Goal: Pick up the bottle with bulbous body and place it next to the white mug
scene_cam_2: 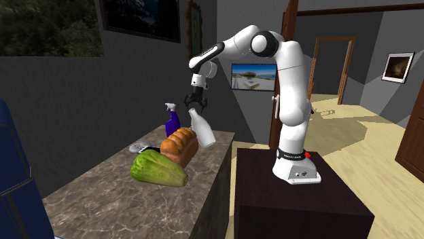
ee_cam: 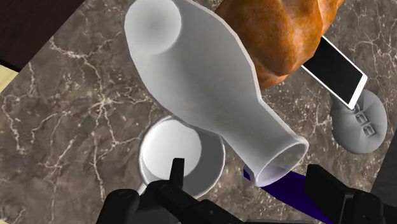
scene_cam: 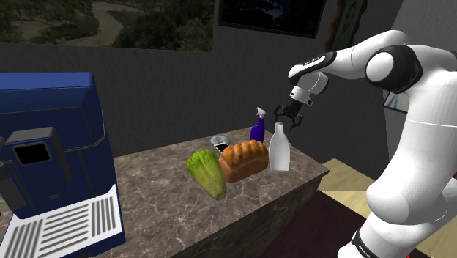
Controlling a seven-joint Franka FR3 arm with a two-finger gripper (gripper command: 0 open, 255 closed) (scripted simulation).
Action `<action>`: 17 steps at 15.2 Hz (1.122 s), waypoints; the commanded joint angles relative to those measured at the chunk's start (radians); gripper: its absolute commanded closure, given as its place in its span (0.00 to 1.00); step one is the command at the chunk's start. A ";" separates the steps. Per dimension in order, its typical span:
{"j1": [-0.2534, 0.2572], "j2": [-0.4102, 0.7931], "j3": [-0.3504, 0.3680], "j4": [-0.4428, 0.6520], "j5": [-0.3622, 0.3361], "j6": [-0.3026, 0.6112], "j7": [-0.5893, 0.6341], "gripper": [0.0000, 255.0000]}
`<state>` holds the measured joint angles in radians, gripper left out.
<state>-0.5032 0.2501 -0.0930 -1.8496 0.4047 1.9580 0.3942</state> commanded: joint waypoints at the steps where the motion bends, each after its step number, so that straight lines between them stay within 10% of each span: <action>1: 0.000 0.000 0.000 0.000 0.000 0.000 0.000 0.00; 2: 0.000 0.000 0.000 0.000 0.000 0.000 0.000 1.00; 11: 0.000 0.000 0.000 0.000 0.000 0.000 0.000 1.00; 12: 0.000 0.000 0.000 0.000 0.000 0.000 0.000 0.00; 15: 0.112 -0.288 0.027 -0.378 -0.277 0.406 0.085 0.00; 17: 0.106 -0.437 0.100 -0.608 -0.581 0.655 0.272 0.00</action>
<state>-0.3988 -0.1040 -0.0254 -2.3370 0.0066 2.4679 0.5660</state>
